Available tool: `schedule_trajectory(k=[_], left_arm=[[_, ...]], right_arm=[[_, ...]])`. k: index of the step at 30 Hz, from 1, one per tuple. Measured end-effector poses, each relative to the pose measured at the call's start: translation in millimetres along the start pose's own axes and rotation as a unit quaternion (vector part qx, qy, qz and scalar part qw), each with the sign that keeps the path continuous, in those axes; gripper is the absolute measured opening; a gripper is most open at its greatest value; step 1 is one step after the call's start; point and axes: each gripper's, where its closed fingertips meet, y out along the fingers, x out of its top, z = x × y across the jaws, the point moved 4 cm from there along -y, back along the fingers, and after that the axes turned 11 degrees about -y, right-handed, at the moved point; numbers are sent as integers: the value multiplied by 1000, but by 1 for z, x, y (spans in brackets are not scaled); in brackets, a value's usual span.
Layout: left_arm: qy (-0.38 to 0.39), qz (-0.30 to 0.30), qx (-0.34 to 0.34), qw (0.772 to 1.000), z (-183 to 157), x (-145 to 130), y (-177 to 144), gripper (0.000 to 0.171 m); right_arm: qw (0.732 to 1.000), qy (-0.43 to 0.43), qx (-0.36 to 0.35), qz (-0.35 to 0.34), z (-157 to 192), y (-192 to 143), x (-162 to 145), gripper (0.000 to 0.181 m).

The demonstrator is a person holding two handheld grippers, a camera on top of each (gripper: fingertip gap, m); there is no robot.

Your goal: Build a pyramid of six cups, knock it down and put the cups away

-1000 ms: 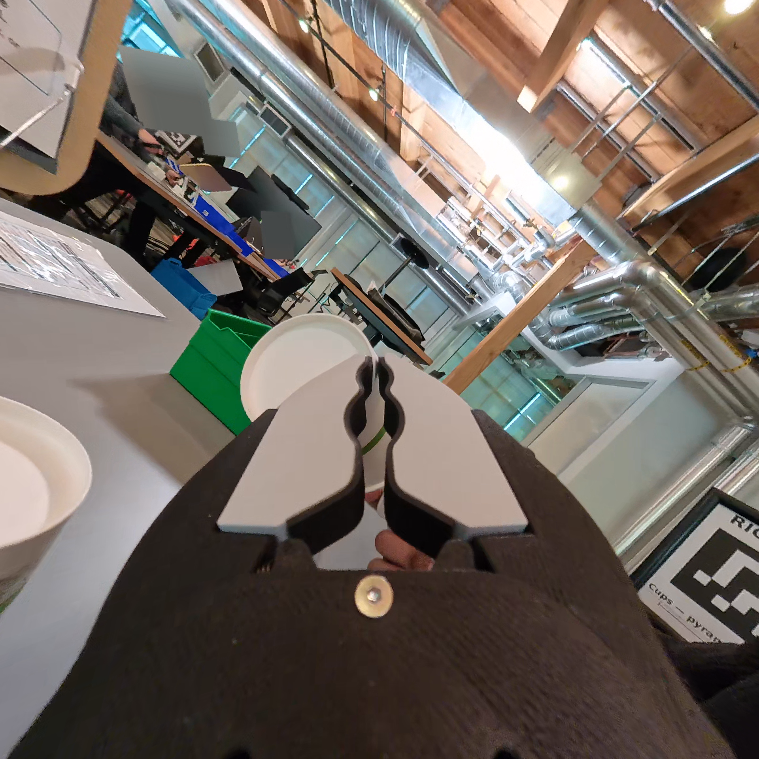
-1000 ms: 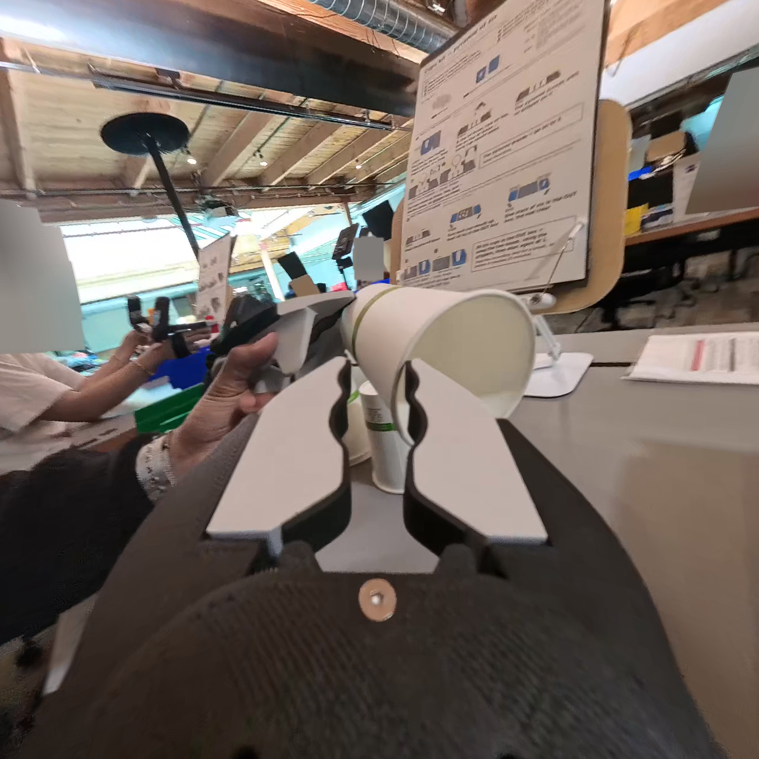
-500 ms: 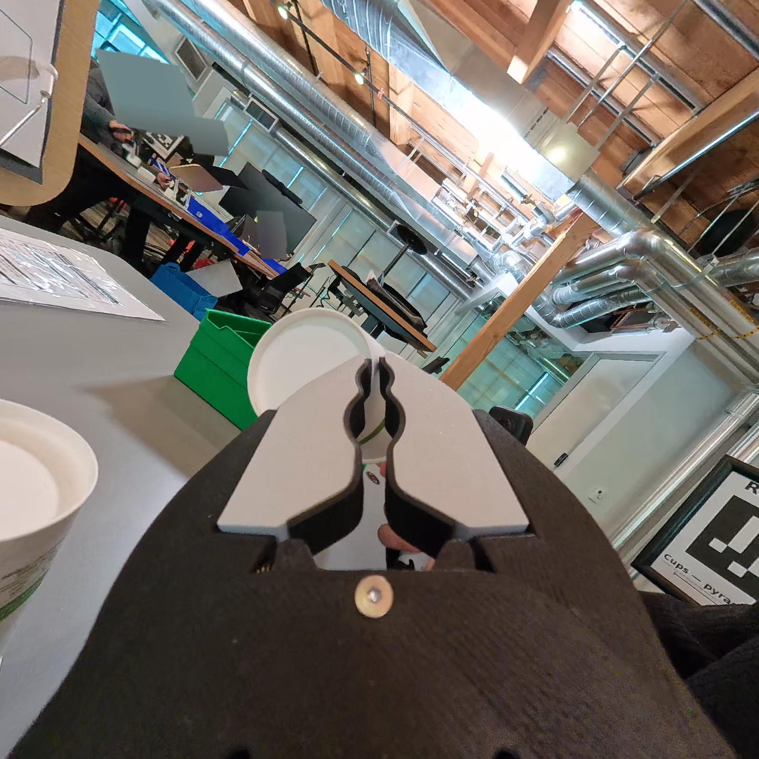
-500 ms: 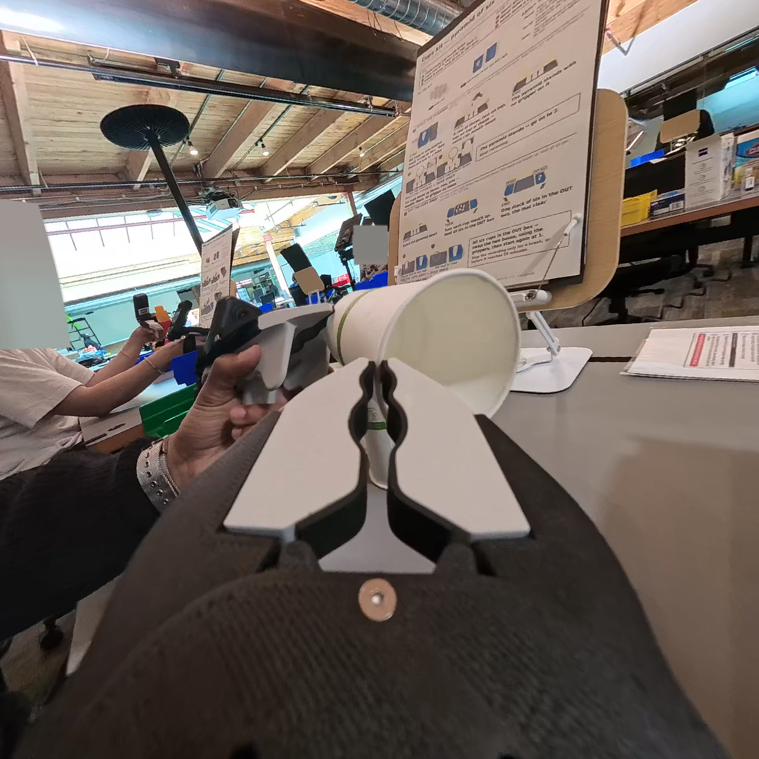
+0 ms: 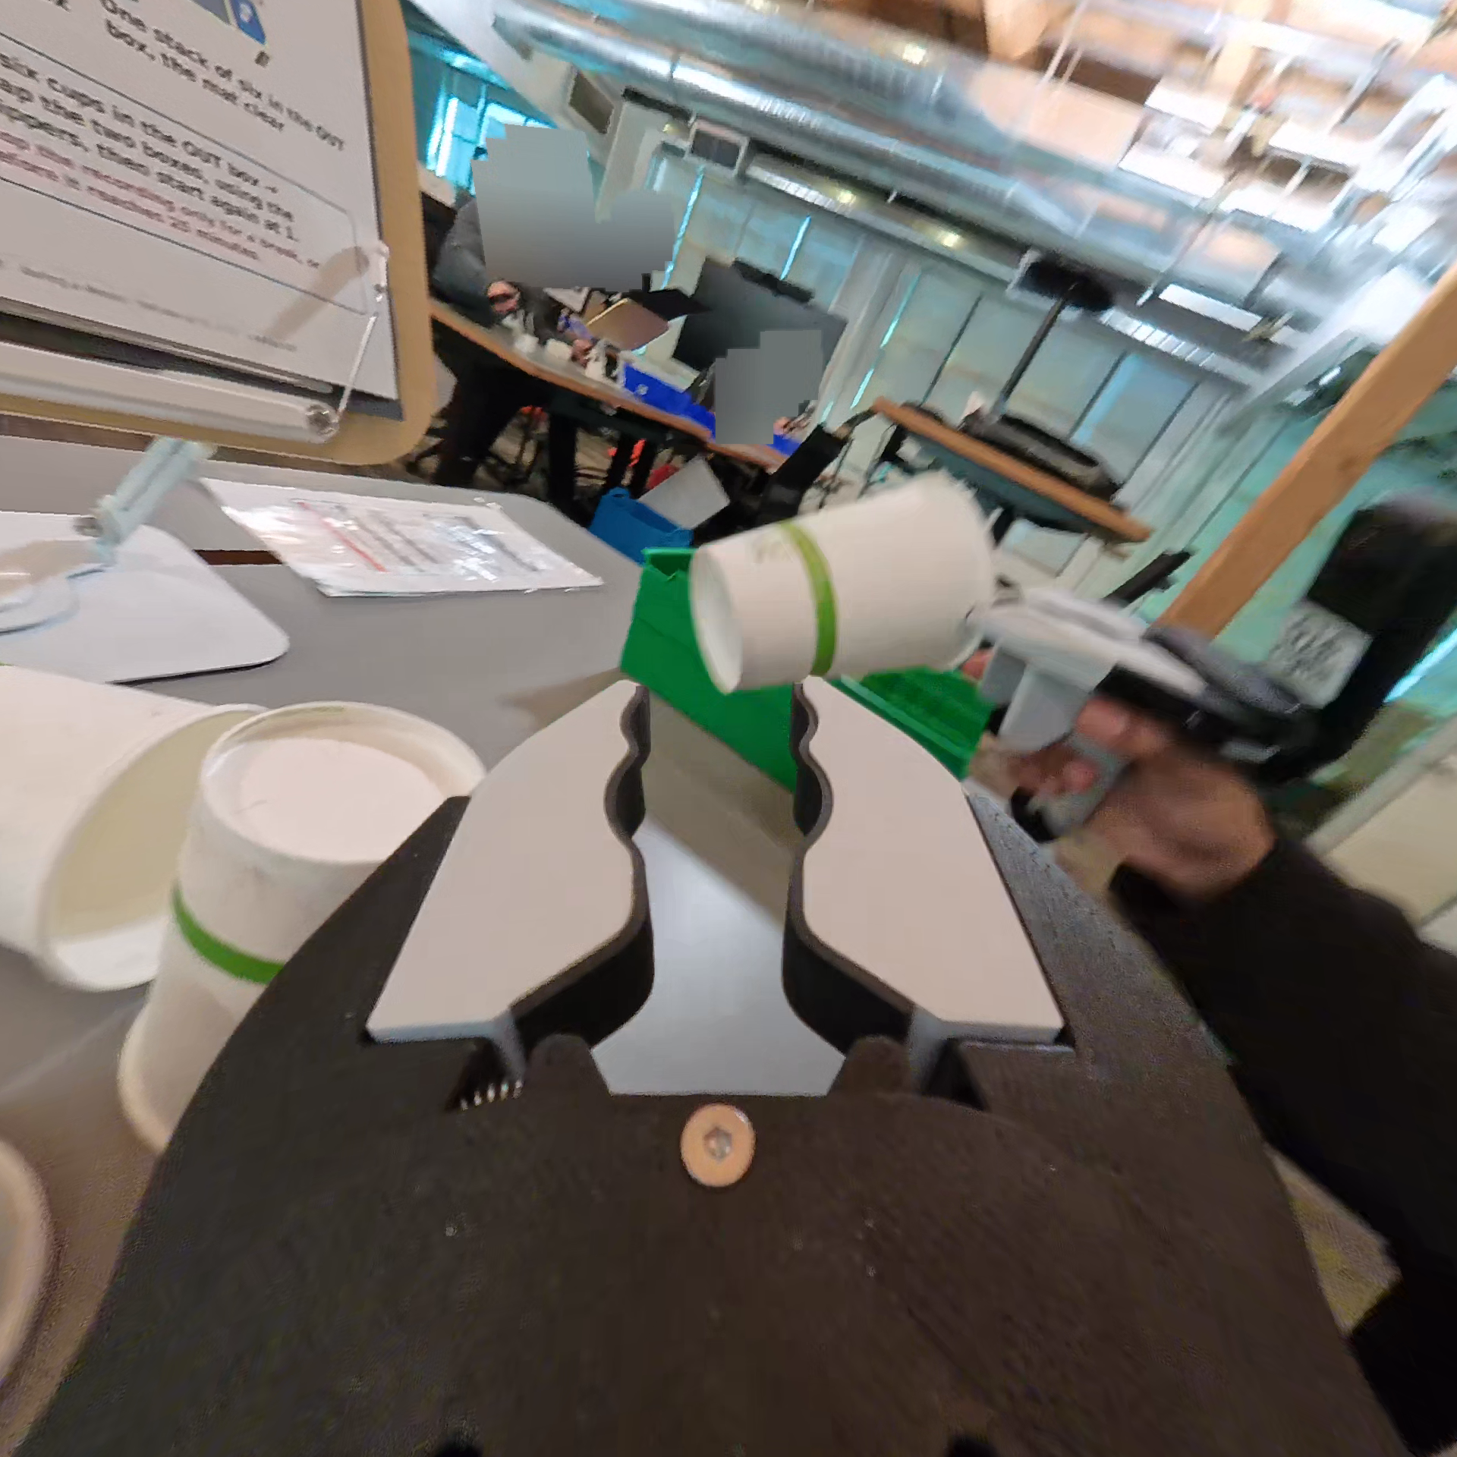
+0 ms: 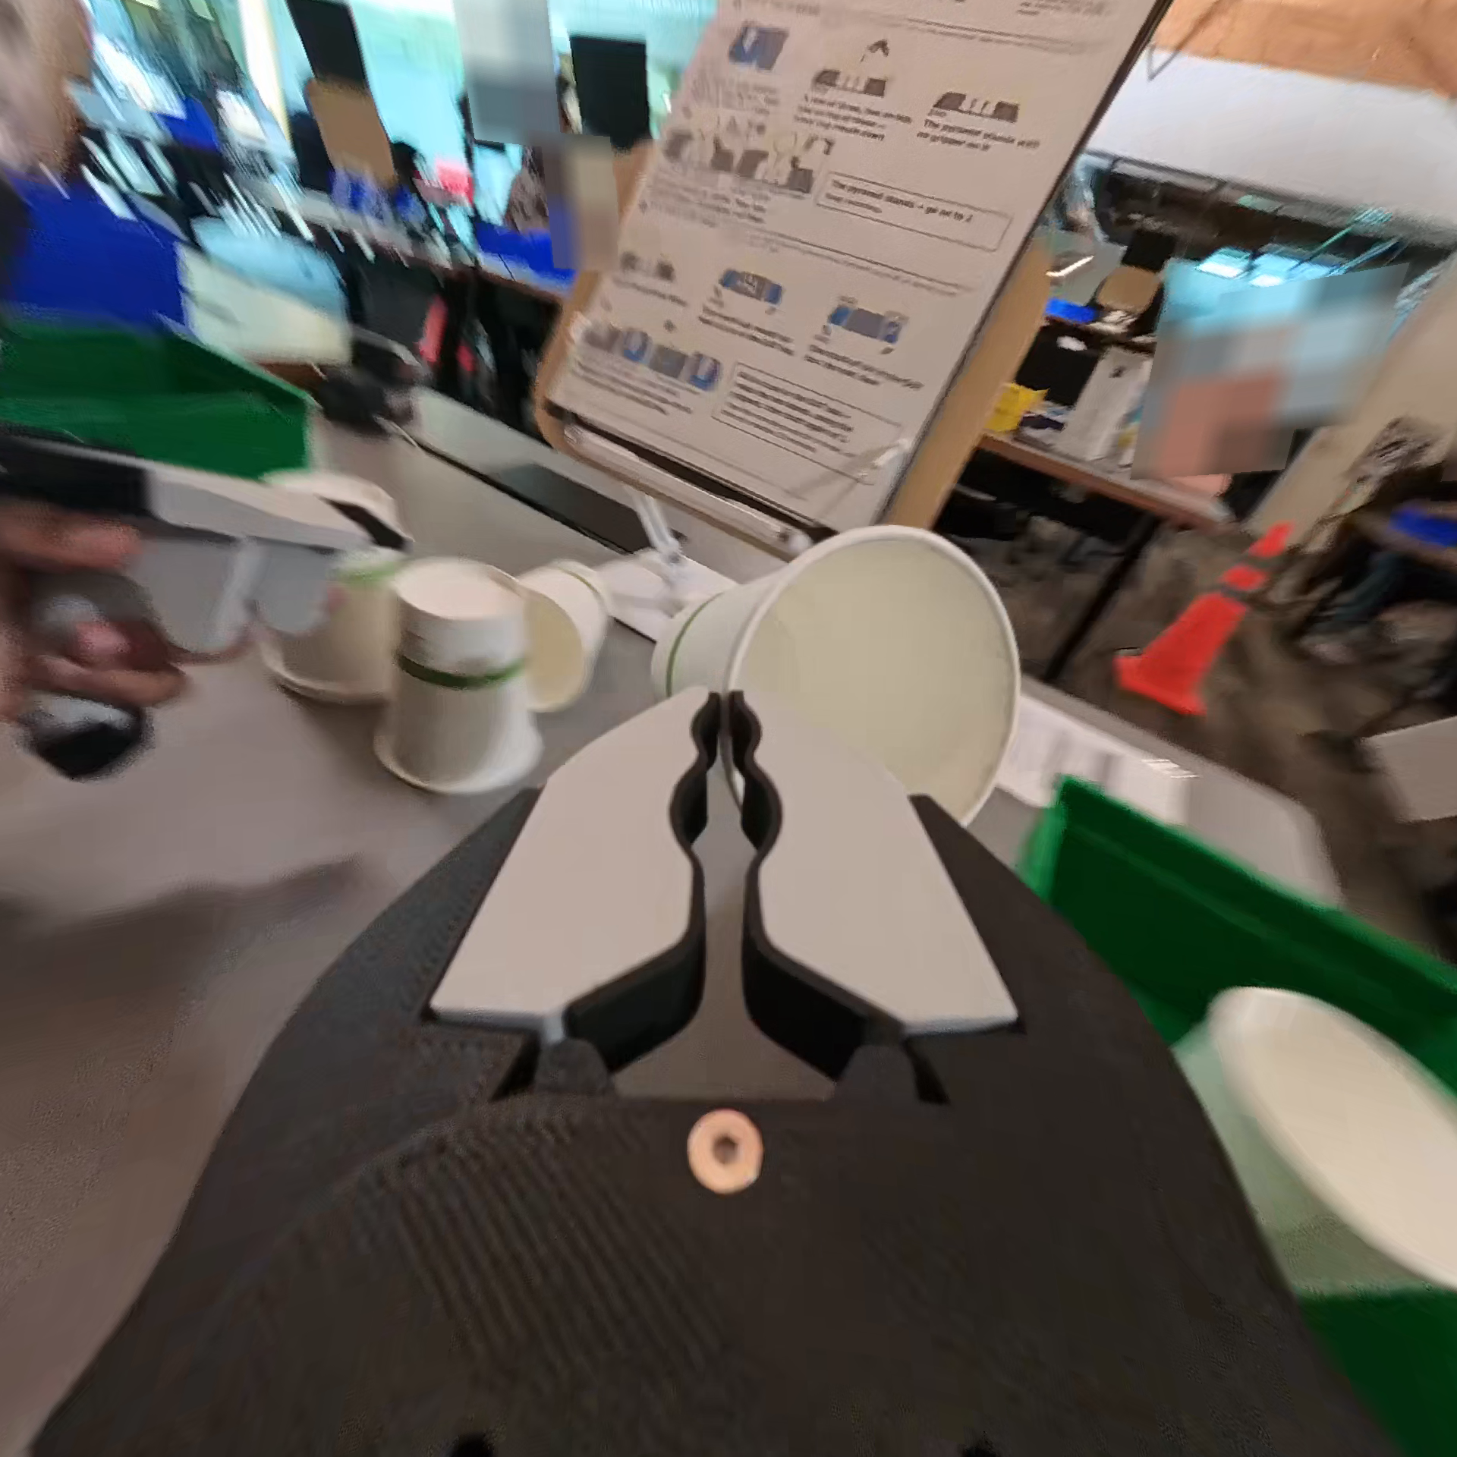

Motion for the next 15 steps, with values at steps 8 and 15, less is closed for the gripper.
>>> schedule_trajectory(k=[8,15], left_arm=[[113,49,86,989,20,-28,-21,34],[95,32,139,985,36,-26,-53,34]], right_arm=[[953,-191,-151,182,-124,-45,-8,3],[932,-142,-76,325,-162,-49,-66,3]])
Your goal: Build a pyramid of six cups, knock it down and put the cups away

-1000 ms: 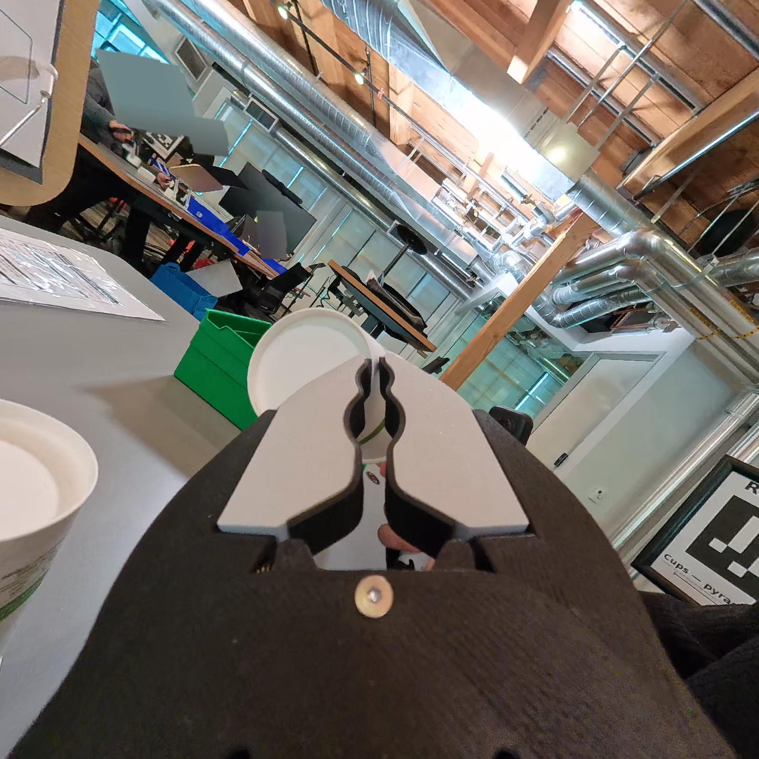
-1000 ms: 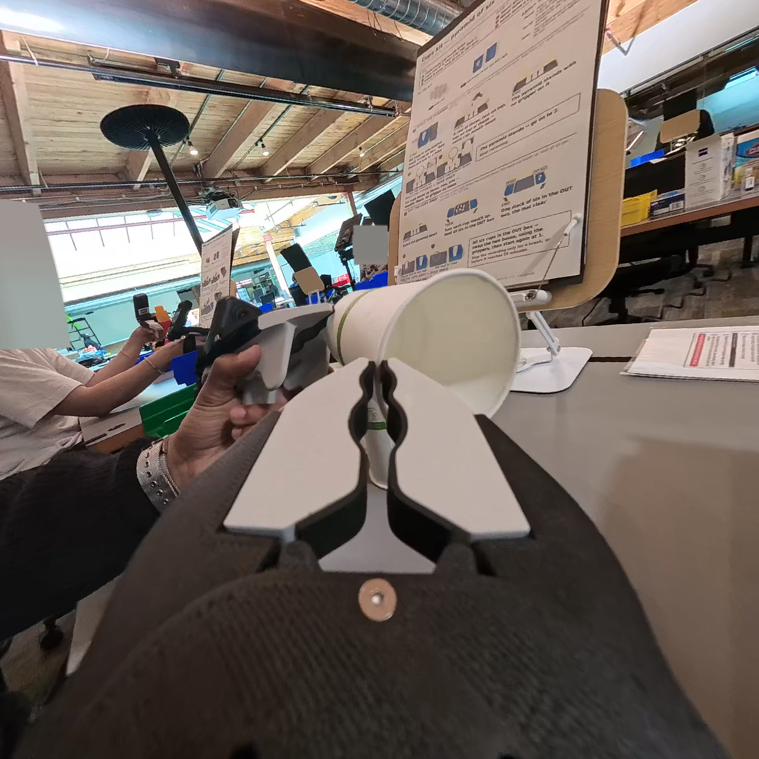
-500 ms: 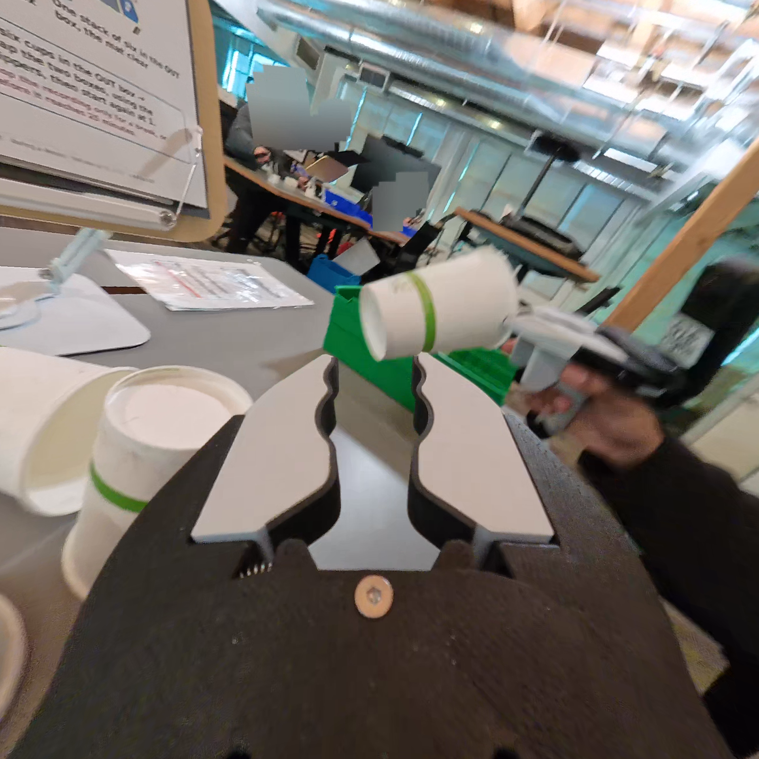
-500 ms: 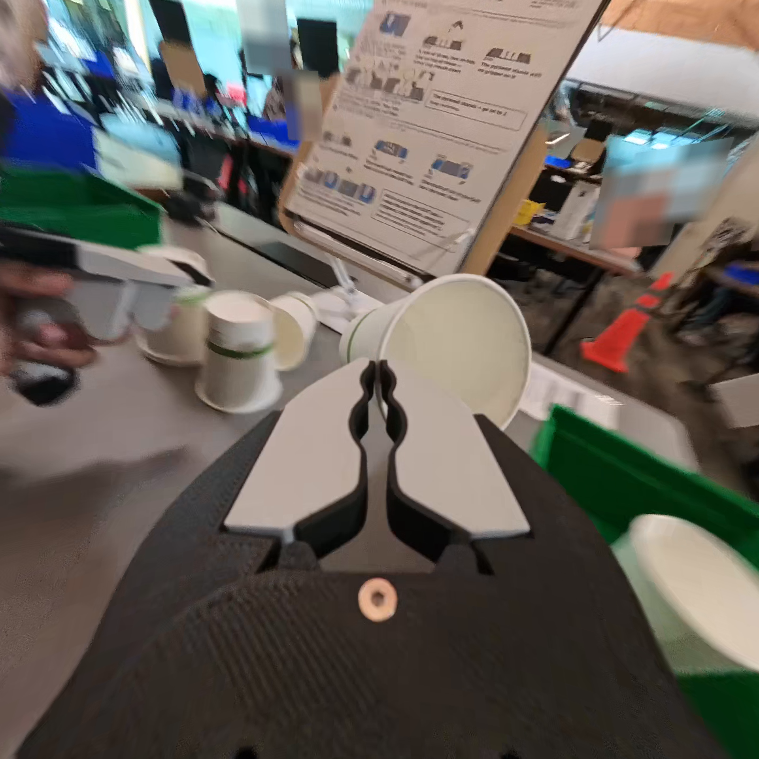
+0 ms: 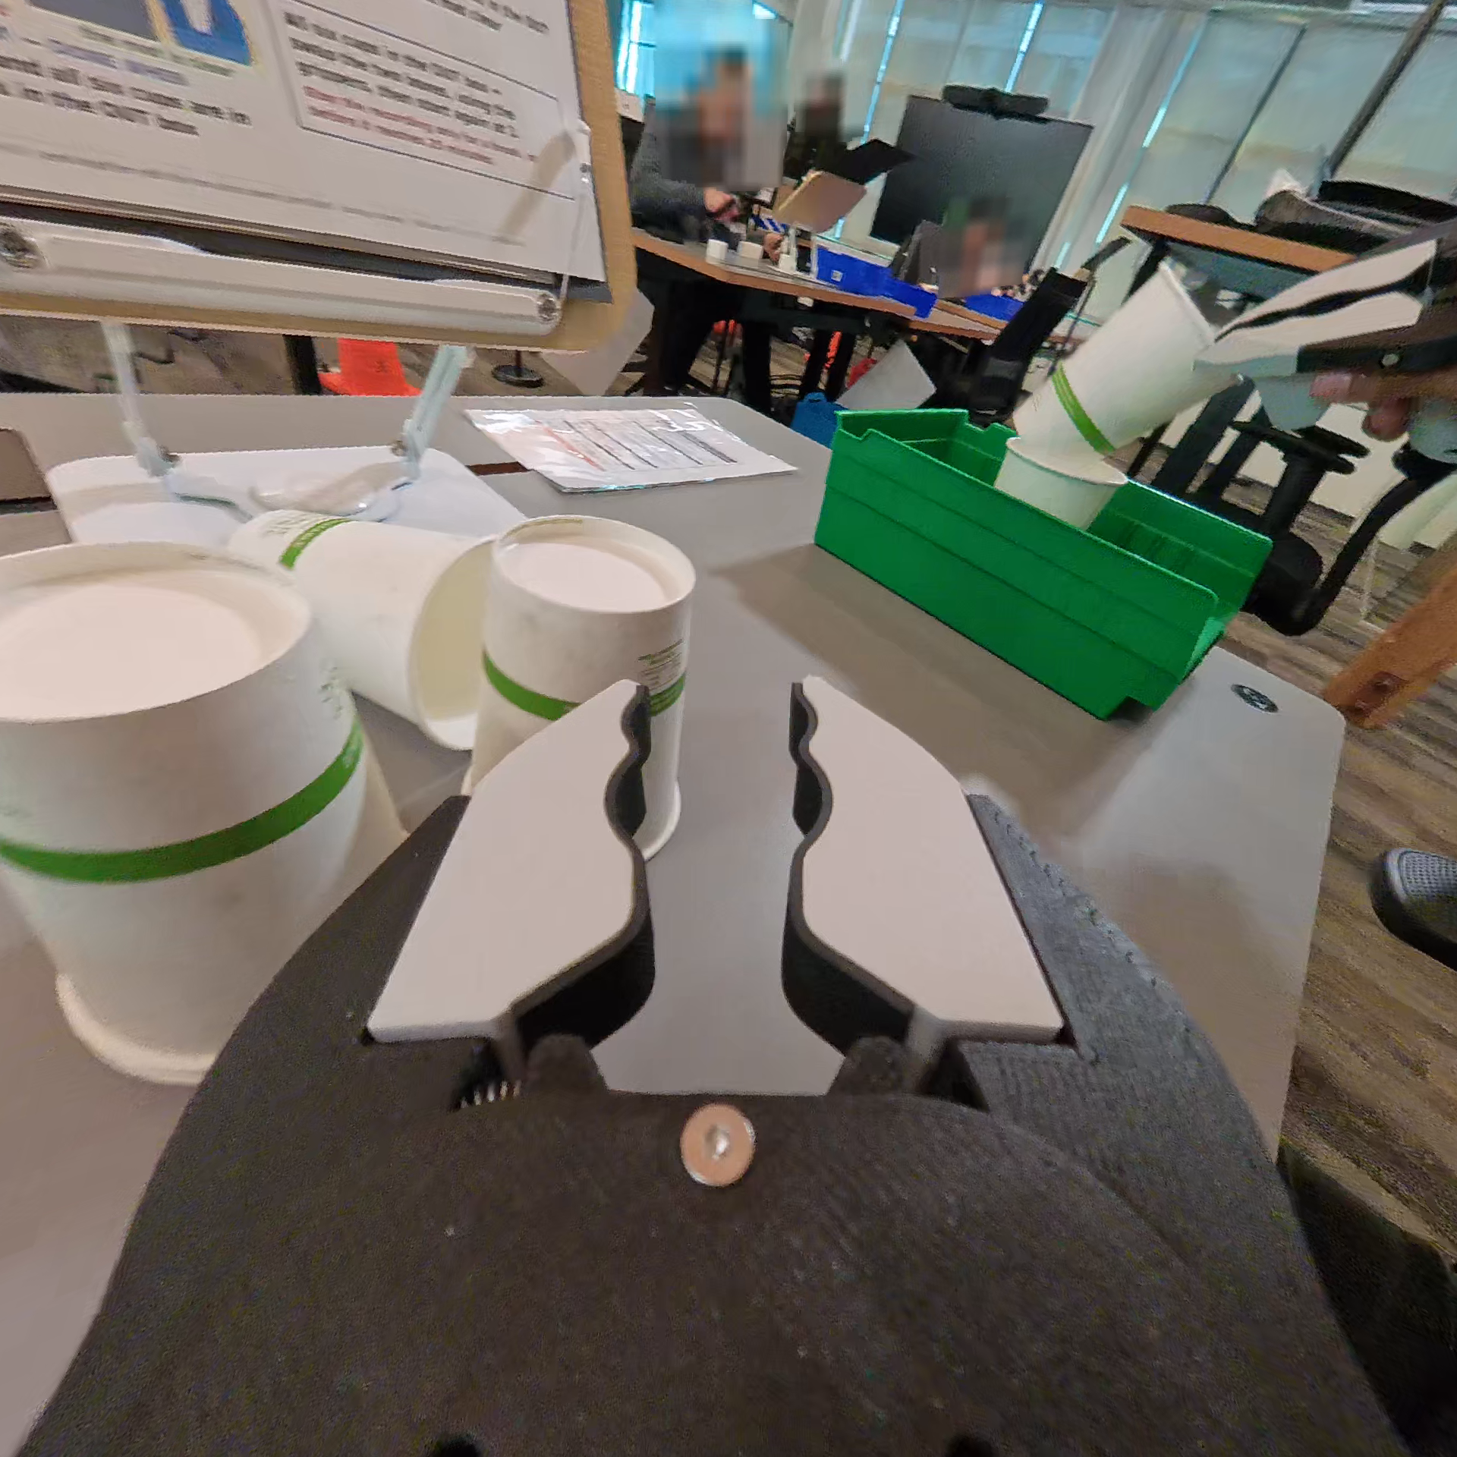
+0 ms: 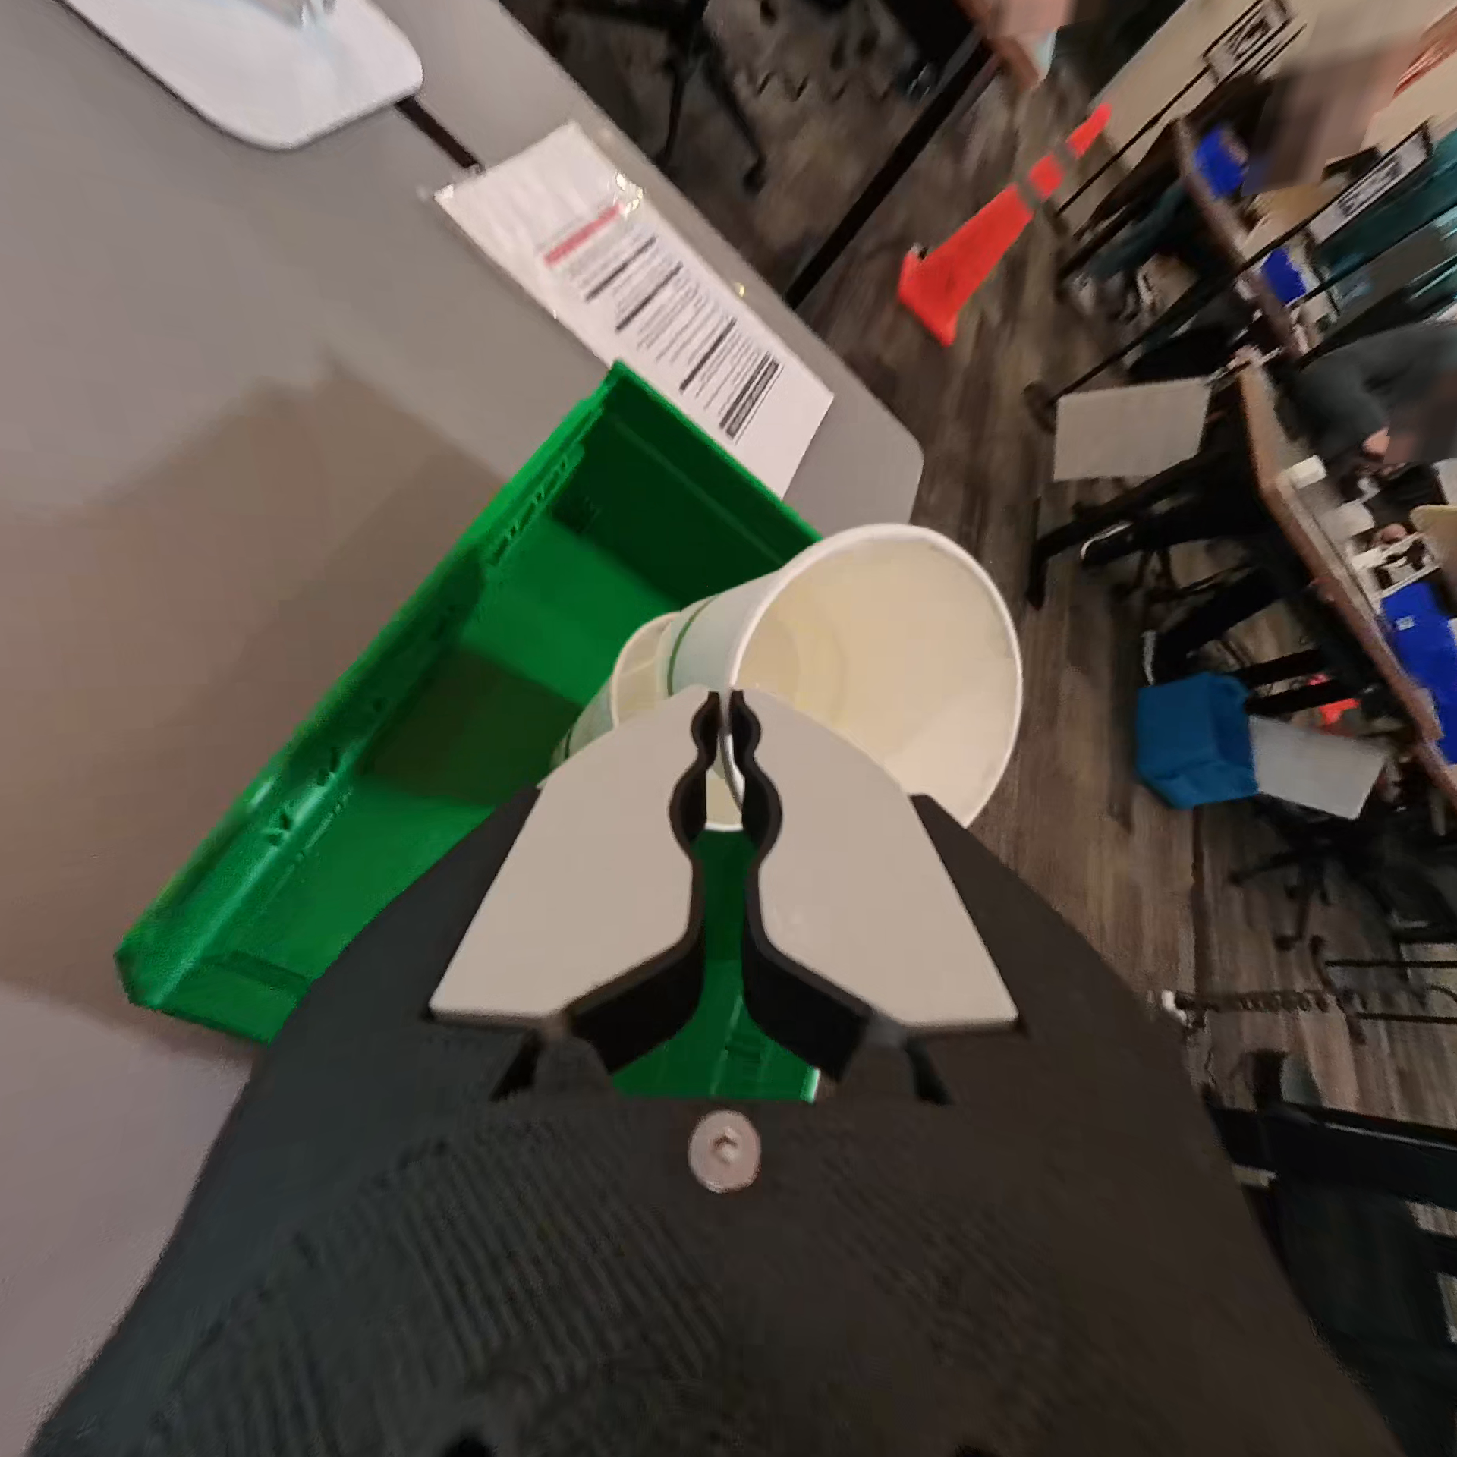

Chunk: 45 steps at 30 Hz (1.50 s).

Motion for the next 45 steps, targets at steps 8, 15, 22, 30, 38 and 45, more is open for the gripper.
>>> schedule_trajectory(k=[8,15,22,30,38,45], left_arm=[[10,-8,38,999,10,-1,-22,34],[18,-3,43,999,10,-4,-25,34],[18,3,39,999,10,-6,-23,34],[14,3,41,999,13,-6,-23,34],[16,4,37,999,12,-7,-19,34],[34,18,18,999,6,-7,-5,34]], right_arm=[[993,-14,98,60,14,19,-11,3],[984,-66,123,110,28,23,-16,4],[988,-104,58,97,24,21,-6,7],[992,-97,31,78,18,19,2,14],[998,-40,-11,47,3,11,8,14],[978,94,47,-180,21,-17,71,16]])
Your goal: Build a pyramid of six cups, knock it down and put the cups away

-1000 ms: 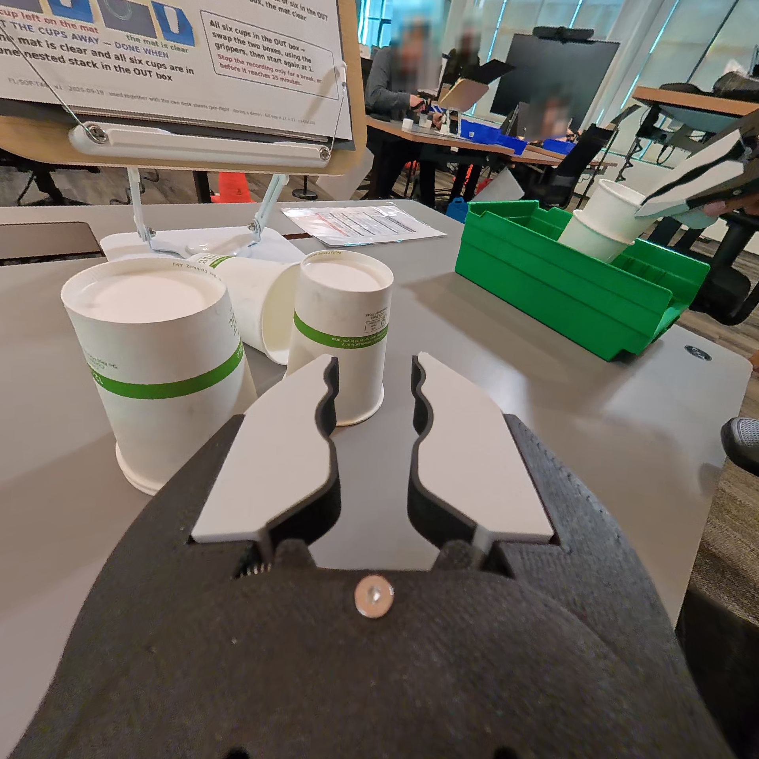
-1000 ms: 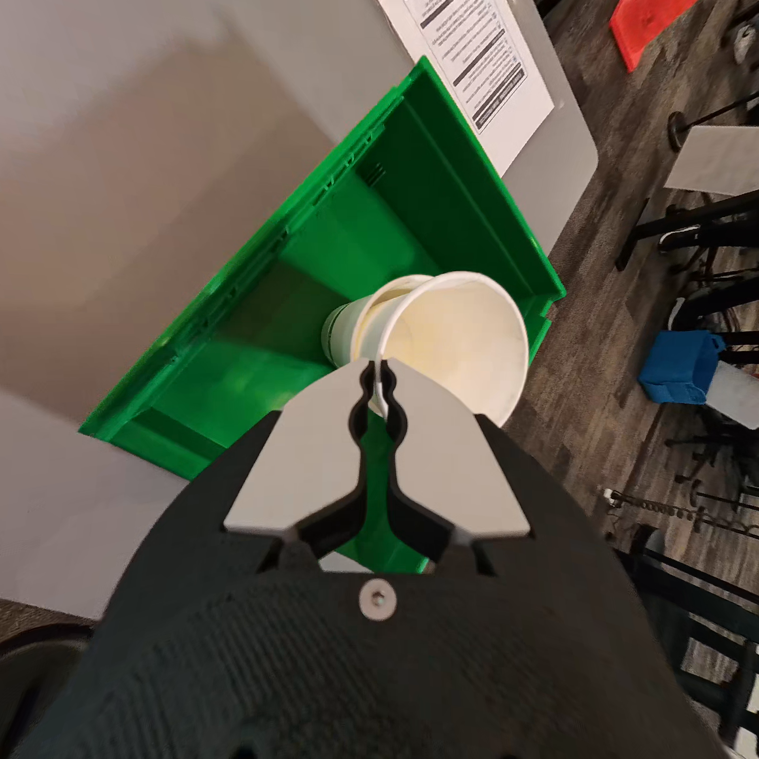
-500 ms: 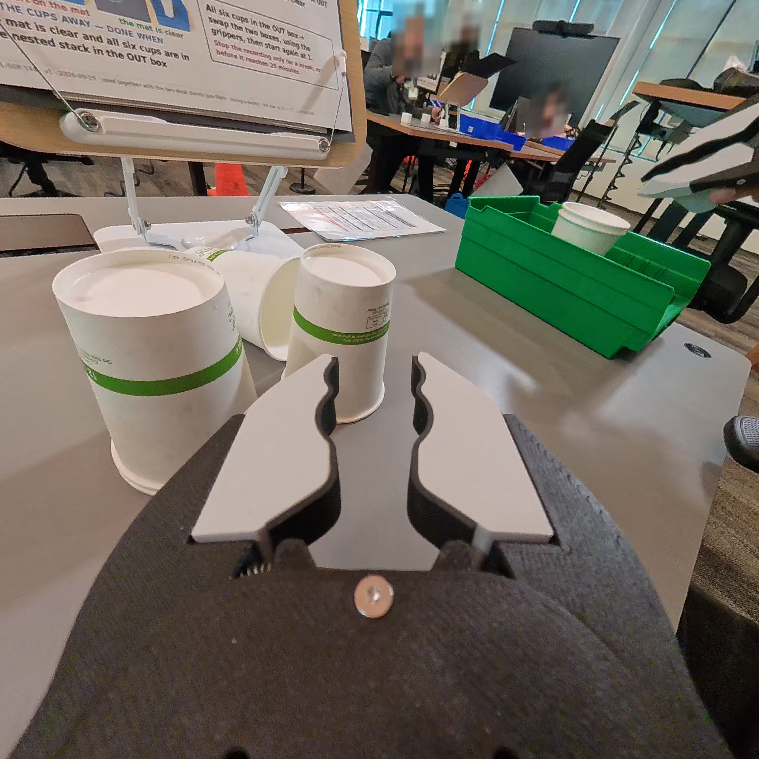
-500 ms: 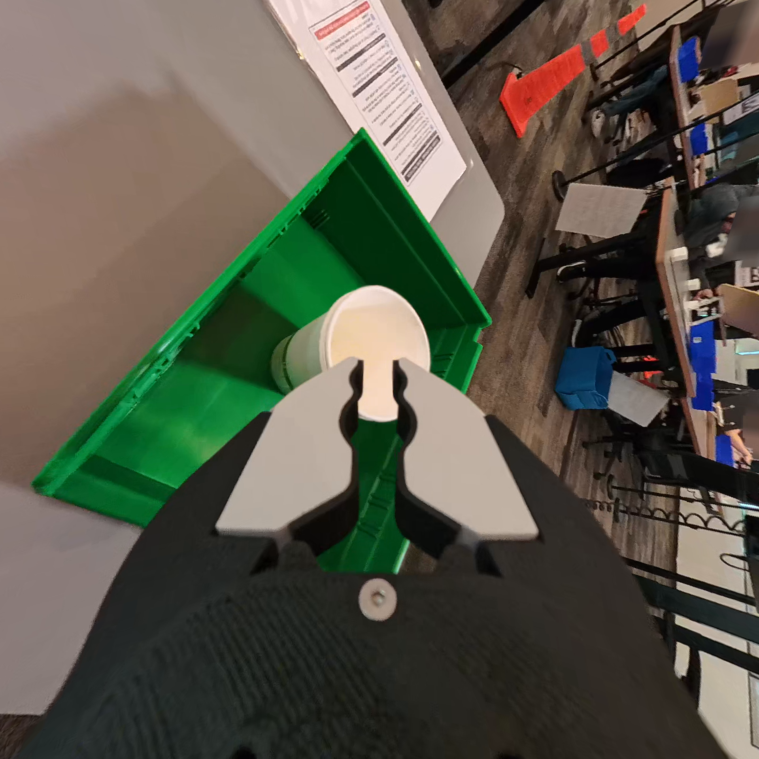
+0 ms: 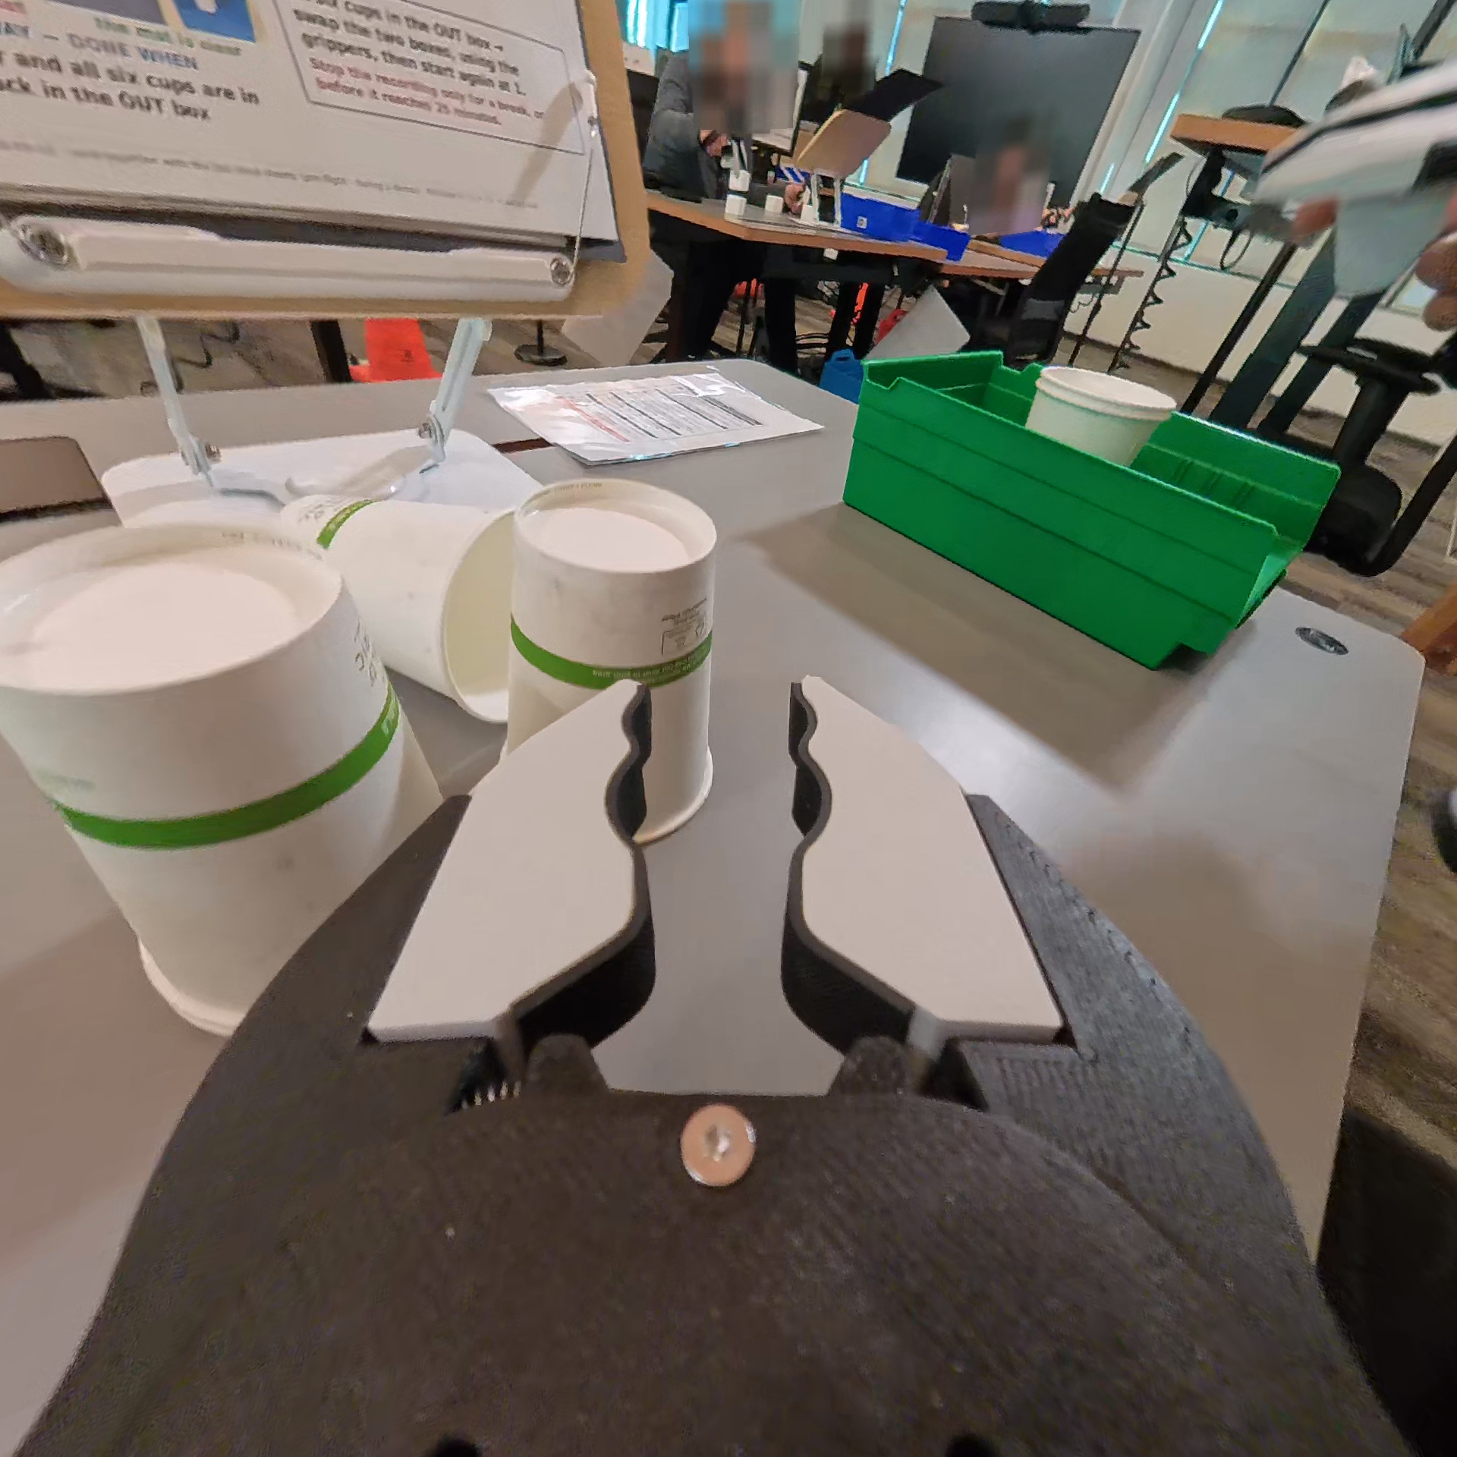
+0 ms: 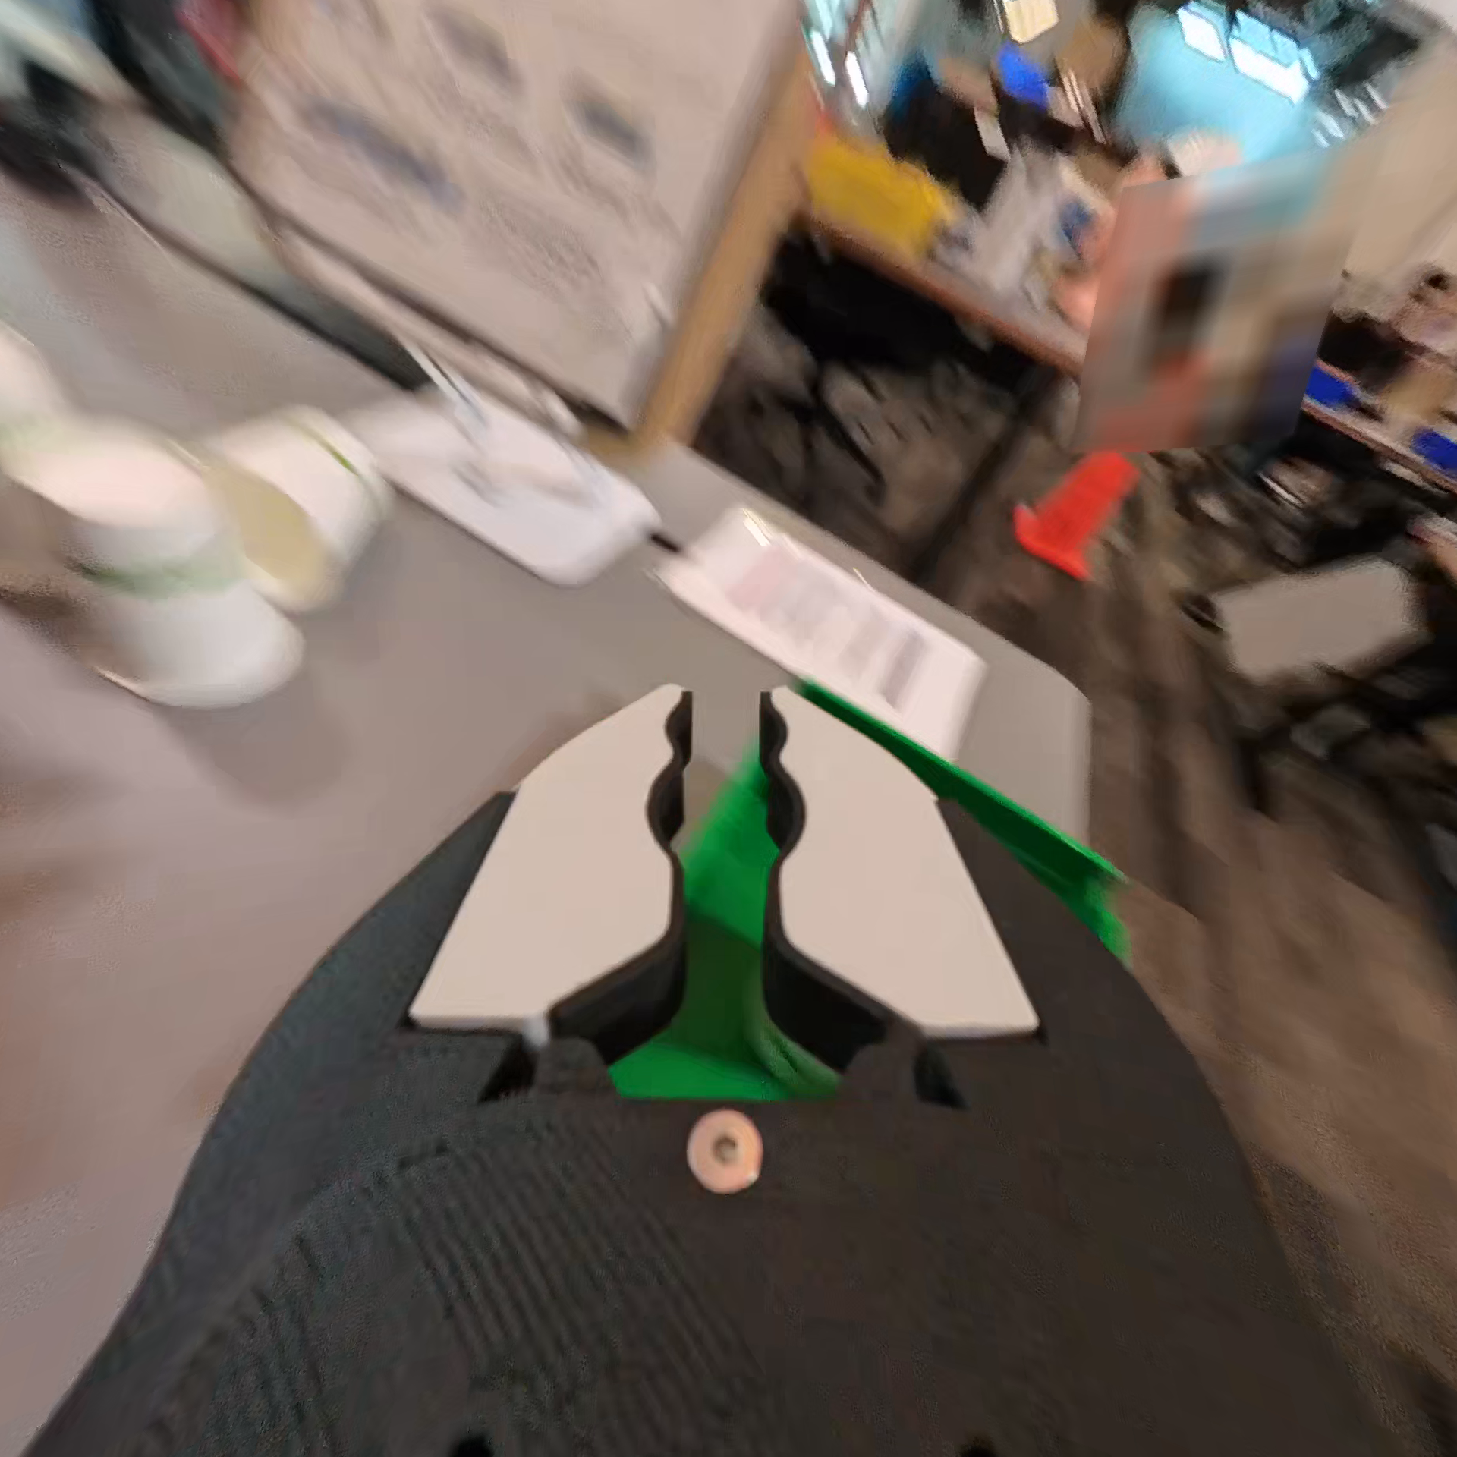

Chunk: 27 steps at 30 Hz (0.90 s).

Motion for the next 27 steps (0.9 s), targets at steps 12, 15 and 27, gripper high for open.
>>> schedule_trajectory(k=[12,15,27], left_arm=[[129,48,9,990,9,45,9,23],[200,95,-2,975,6,40,14,22],[345,219,31,912,6,25,57,19]], right_arm=[[940,214,221,-150,266,64,12,3],[943,144,266,-140,285,61,15,12],[924,291,218,-114,227,27,-40,20]])
